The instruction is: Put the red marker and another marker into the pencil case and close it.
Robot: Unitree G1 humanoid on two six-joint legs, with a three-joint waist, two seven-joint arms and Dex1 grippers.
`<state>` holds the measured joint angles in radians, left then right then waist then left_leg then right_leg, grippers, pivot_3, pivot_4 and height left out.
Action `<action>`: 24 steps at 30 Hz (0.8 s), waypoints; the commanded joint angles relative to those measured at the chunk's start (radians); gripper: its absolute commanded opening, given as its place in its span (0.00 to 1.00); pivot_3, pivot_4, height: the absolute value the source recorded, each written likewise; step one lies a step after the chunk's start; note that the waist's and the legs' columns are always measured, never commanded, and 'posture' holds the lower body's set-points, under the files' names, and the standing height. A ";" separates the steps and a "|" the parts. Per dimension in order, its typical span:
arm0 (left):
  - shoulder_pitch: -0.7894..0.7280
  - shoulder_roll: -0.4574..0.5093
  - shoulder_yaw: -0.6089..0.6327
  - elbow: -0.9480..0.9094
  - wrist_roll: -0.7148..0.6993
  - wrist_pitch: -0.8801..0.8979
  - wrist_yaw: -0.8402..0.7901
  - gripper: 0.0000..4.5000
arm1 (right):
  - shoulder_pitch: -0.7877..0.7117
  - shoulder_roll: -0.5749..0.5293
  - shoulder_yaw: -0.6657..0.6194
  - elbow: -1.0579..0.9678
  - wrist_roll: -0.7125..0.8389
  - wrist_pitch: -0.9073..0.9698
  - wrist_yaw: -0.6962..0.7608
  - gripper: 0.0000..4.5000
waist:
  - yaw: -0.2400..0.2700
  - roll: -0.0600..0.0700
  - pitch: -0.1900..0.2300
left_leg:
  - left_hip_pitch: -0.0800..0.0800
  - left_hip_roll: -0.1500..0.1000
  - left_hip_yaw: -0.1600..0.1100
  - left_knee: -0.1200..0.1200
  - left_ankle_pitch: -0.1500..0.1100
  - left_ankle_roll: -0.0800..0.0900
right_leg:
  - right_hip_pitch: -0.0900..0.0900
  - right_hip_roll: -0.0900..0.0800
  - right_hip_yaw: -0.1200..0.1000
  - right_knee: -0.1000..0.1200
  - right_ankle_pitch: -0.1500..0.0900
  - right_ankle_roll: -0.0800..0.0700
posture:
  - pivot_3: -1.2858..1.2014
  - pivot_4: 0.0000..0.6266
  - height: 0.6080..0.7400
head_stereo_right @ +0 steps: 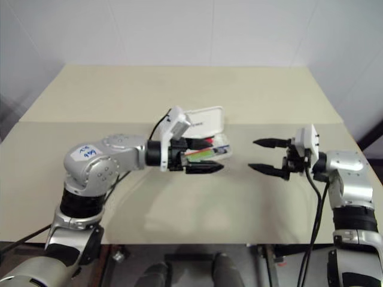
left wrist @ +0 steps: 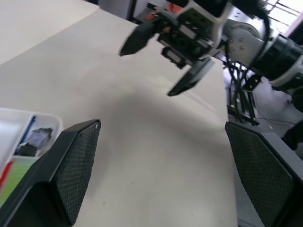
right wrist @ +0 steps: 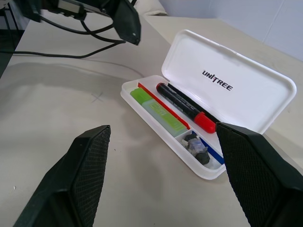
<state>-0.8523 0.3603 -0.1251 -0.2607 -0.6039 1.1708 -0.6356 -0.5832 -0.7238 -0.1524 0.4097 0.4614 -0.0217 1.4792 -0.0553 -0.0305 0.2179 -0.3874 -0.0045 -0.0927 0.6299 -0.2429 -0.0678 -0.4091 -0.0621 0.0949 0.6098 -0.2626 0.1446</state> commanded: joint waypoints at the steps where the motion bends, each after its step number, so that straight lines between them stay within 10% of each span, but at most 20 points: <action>1: -0.026 0.020 0.000 -0.024 0.014 -0.058 -0.014 0.99 | -0.025 0.002 -0.006 -0.002 0.008 -0.006 0.004 1.00 | 0.001 0.000 0.000 | 0.000 0.000 0.000 0.000 0.000 0.000 | 0.000 0.000 0.000 0.000 0.000 0.000 | 0.52 0.24 1.00; 9: -0.036 0.065 0.010 0.006 0.046 -0.148 -0.030 0.95 | -0.020 0.002 -0.008 -0.006 0.009 -0.006 0.007 1.00 | 0.001 0.000 0.000 | 0.000 0.000 0.000 0.000 0.000 0.000 | 0.000 0.000 0.000 0.000 0.000 0.000 | 0.52 0.24 1.00; 24: -0.084 0.104 0.078 0.162 0.120 -0.359 -0.050 0.01 | -0.028 0.014 -0.011 0.002 0.011 -0.018 0.013 1.00 | 0.002 0.000 0.000 | 0.000 0.000 0.000 -0.001 0.000 0.000 | 0.000 0.000 0.000 0.000 0.000 0.000 | 0.52 0.24 1.00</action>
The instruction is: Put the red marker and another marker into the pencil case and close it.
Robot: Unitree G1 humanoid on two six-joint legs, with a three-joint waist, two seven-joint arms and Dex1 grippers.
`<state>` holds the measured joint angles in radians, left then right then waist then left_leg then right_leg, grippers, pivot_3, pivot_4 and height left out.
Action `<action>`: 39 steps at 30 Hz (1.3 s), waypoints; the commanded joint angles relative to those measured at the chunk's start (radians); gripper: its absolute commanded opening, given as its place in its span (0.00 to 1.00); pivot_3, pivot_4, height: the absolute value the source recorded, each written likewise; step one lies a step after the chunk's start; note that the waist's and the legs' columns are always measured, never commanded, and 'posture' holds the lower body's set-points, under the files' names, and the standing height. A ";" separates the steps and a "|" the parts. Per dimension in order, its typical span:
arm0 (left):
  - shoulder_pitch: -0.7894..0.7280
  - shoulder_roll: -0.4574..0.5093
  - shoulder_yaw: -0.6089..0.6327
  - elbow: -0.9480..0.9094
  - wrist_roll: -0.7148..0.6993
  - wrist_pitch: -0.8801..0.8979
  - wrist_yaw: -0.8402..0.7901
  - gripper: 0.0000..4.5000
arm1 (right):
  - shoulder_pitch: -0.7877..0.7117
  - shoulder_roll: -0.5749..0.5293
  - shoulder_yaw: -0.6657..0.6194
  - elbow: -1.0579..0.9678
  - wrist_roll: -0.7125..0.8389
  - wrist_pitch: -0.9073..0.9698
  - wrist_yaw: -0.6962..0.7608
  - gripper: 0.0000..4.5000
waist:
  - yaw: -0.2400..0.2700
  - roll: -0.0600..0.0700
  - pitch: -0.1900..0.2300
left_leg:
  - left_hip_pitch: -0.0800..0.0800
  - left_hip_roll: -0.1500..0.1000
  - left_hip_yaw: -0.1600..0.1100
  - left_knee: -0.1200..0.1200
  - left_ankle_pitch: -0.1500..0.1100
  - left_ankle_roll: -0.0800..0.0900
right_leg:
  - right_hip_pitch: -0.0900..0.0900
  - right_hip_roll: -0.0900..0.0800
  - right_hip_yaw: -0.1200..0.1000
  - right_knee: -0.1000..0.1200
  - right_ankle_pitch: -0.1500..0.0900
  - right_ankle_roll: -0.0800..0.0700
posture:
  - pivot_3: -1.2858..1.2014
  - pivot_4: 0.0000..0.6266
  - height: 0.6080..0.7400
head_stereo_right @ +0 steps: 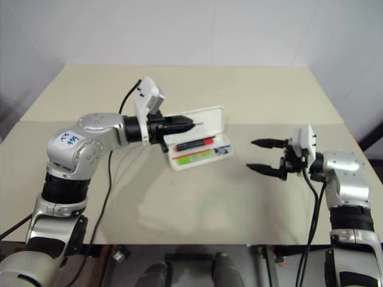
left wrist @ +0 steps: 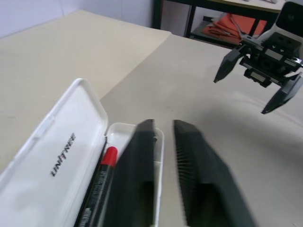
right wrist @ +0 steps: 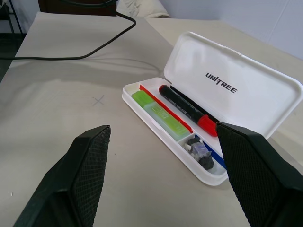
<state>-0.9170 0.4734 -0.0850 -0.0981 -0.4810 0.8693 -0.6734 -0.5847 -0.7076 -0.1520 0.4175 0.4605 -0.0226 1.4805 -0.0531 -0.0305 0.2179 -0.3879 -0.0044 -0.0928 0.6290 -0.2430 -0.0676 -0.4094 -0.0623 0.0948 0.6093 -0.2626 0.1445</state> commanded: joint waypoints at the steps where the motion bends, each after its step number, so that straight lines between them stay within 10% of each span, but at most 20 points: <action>1: -0.018 -0.010 0.042 0.004 -0.003 -0.067 -0.016 0.01 | -0.028 -0.002 -0.012 -0.005 0.012 -0.017 0.012 1.00 | 0.000 0.000 0.000 | 0.000 0.000 0.000 0.000 0.000 0.000 | 0.000 0.000 0.000 0.000 0.000 0.000 | 0.52 0.24 1.00; 39: -0.345 0.073 0.140 1.276 0.308 -0.741 -0.268 0.01 | -0.037 0.003 -0.008 -0.003 0.007 -0.003 0.011 1.00 | -0.002 0.000 0.000 | -0.001 0.000 0.000 -0.001 0.000 0.001 | -0.002 0.000 -0.001 0.000 0.000 0.000 | 0.52 0.24 1.00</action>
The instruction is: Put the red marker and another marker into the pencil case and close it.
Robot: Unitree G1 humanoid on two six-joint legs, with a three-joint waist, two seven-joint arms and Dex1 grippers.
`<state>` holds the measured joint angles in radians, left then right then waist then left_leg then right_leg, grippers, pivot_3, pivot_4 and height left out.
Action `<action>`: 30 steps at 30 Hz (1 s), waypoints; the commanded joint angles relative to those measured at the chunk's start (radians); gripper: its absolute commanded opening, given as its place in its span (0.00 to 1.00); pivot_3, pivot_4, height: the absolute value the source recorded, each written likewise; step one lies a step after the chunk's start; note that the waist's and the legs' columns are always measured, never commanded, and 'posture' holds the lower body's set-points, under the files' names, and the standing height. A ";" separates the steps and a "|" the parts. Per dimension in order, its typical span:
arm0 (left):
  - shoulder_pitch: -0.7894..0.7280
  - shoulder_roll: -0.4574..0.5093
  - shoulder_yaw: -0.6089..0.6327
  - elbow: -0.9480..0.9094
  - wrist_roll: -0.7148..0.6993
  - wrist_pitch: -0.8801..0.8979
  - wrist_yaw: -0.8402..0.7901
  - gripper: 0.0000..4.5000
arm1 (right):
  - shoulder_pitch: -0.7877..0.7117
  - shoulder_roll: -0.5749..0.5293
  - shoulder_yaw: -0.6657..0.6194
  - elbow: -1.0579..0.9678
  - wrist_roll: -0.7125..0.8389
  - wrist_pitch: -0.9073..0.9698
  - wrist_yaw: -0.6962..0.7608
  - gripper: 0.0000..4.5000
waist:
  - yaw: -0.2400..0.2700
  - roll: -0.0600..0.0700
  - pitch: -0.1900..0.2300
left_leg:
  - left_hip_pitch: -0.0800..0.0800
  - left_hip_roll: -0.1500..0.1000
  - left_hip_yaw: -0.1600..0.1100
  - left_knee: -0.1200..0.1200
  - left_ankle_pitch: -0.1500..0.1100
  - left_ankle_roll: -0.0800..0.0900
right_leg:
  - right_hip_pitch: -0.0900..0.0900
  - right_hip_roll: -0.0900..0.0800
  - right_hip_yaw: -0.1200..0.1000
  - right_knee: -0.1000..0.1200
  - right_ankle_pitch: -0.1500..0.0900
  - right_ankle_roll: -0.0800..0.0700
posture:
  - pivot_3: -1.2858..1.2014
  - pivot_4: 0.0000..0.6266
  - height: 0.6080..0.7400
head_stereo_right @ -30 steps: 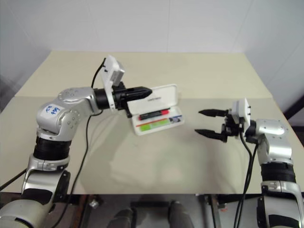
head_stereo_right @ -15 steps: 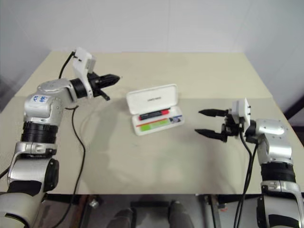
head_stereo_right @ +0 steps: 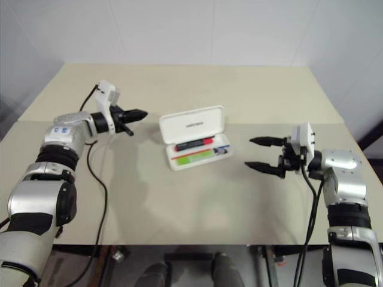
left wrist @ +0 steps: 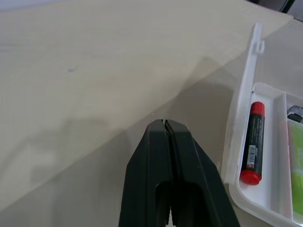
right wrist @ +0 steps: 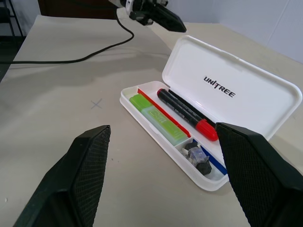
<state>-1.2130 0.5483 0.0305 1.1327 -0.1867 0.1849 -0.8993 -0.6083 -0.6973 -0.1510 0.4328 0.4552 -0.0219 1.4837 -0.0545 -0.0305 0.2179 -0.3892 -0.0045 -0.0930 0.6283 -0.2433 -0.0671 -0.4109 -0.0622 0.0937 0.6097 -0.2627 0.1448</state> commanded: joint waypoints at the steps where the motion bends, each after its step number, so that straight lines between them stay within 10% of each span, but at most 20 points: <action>1: -0.053 -0.006 0.020 0.061 0.020 -0.069 -0.061 0.01 | -0.012 -0.008 -0.009 -0.021 0.012 -0.003 0.008 1.00 | -0.001 0.000 0.000 | 0.000 0.000 0.000 0.000 0.000 0.000 | 0.000 0.000 0.000 0.000 0.000 0.000 | 0.52 0.24 1.00; 30: -0.040 -0.156 -0.045 0.126 0.178 -0.188 -0.321 0.01 | -0.224 0.032 0.040 0.301 -0.054 -0.128 0.108 1.00 | -0.001 0.000 0.000 | -0.001 0.000 0.000 0.000 0.000 0.000 | 0.000 0.000 0.000 0.001 0.000 0.000 | 0.52 0.24 1.00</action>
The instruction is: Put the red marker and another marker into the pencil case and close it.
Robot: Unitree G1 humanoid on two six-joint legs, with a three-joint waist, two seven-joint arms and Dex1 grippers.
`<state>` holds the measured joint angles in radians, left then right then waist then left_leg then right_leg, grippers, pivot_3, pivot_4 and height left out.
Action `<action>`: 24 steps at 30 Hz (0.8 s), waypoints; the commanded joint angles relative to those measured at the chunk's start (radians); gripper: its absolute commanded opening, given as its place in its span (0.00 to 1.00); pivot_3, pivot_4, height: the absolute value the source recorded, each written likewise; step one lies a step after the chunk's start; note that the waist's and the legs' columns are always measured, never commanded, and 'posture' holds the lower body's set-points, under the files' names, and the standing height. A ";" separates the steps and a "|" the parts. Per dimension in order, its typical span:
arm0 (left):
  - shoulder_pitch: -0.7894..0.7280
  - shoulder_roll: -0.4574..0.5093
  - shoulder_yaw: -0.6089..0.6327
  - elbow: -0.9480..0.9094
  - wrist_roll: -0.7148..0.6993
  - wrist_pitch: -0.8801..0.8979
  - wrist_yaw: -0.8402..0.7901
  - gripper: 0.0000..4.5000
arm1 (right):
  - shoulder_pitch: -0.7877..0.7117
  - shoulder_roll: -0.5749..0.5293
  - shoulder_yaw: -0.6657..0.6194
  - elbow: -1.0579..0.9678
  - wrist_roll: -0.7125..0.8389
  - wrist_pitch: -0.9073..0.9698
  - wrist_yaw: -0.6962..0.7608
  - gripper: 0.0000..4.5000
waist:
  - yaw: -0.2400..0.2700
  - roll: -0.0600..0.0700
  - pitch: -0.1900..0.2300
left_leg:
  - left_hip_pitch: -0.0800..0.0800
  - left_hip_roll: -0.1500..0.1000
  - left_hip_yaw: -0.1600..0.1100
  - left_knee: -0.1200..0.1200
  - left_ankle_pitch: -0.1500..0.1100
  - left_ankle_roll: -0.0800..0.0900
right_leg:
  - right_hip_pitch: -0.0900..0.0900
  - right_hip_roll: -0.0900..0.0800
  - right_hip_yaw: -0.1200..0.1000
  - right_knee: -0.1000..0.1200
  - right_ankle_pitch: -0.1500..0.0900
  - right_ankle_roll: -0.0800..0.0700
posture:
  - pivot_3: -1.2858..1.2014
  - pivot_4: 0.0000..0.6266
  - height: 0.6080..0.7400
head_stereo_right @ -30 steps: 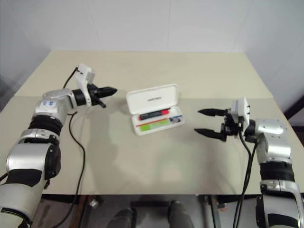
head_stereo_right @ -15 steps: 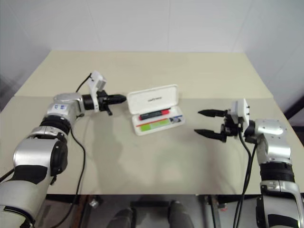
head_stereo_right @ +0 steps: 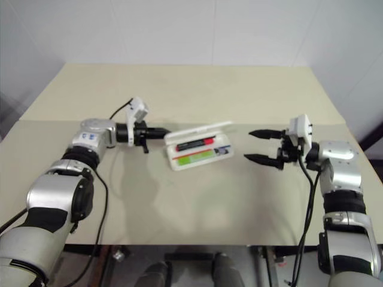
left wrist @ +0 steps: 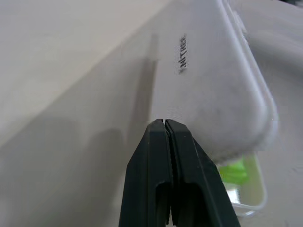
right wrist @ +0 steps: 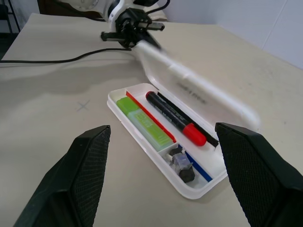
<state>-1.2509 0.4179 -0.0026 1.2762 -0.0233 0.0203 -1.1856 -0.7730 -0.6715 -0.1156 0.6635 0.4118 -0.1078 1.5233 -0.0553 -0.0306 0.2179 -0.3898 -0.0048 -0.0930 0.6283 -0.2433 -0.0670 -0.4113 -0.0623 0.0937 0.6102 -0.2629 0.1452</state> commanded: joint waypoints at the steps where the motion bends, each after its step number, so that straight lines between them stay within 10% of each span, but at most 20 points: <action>1: -0.002 -0.033 -0.014 -0.019 0.016 -0.025 -0.038 0.01 | -0.077 0.010 0.007 0.101 -0.017 -0.055 0.079 1.00 | 0.000 0.000 0.000 | 0.000 0.000 0.000 0.000 0.000 0.000 | 0.000 0.000 0.000 0.000 0.000 0.000 | 0.52 0.24 1.00; 24: 0.068 -0.073 -0.188 -0.068 0.170 -0.151 -0.129 0.01 | -0.383 0.070 0.069 0.582 -0.218 -0.268 0.087 1.00 | -0.005 0.000 0.000 | 0.001 0.000 0.000 0.000 0.000 0.000 | 0.000 0.000 0.000 0.001 0.000 0.000 | 0.52 0.24 1.00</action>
<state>-1.2061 0.3549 -0.1488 1.1950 0.1011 -0.1232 -1.2961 -1.1337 -0.6003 -0.0130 1.2600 0.1857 -0.3527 1.5461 -0.0608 -0.0303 0.2178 -0.3891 -0.0048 -0.0929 0.6282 -0.2433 -0.0671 -0.4115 -0.0623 0.0940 0.6116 -0.2629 0.1452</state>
